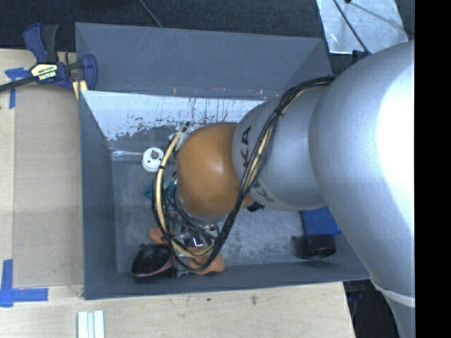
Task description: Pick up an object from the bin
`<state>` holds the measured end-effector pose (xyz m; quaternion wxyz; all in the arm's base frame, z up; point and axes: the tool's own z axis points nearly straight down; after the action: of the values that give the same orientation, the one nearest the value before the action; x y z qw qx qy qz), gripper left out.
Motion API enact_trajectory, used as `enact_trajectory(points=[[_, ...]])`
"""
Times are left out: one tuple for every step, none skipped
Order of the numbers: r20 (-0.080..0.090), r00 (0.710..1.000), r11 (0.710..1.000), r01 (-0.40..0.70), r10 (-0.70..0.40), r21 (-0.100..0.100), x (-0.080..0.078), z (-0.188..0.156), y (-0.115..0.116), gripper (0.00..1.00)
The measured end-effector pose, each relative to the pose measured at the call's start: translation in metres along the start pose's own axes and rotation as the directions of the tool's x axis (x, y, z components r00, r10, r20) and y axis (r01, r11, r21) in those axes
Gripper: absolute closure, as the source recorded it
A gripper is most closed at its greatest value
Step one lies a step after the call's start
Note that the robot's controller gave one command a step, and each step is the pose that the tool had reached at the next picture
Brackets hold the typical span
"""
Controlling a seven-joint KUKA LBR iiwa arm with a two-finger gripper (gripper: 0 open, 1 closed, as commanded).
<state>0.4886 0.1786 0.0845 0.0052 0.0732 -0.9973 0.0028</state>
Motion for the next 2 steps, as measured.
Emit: enact_trajectory(points=[[0.013, 1.0, 1.0, -0.009, 0.009, -0.005, 0.0032, 0.0146, 0.0001, 1.0], [0.012, 1.0, 1.0, -0.009, 0.009, -0.005, 0.0032, 0.0146, 0.0001, 1.0]])
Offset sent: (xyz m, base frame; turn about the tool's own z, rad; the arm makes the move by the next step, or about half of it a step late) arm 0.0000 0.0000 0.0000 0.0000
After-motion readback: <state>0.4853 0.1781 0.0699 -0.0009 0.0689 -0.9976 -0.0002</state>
